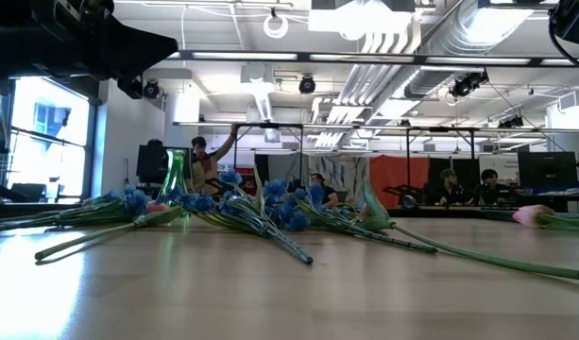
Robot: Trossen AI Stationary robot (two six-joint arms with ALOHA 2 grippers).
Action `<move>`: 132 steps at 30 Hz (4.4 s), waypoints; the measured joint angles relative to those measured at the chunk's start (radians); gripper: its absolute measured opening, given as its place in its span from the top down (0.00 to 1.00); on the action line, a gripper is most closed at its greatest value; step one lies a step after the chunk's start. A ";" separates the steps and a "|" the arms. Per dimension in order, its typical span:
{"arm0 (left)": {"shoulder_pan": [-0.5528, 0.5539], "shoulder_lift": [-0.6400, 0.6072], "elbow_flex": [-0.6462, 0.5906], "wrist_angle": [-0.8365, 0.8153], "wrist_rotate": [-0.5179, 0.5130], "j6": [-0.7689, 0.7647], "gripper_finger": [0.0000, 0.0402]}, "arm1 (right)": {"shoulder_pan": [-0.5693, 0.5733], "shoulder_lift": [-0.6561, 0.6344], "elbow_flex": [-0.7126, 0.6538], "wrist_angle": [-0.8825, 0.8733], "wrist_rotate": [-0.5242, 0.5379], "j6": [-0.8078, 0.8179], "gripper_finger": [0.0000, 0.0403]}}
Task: Sort flowers into vase by color
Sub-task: Put the right blue flowers into the transparent vase
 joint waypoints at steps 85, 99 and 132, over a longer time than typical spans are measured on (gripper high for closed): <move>0.000 0.000 0.000 0.001 -0.003 0.001 1.00 | -0.512 0.000 0.065 0.562 -0.613 -0.616 0.99; 0.000 0.000 0.000 0.001 -0.003 0.000 1.00 | -0.776 0.071 0.065 0.653 -0.939 -0.845 0.99; 0.000 0.000 0.000 0.000 -0.002 -0.018 1.00 | -0.957 0.094 0.065 0.656 -1.067 -1.050 0.67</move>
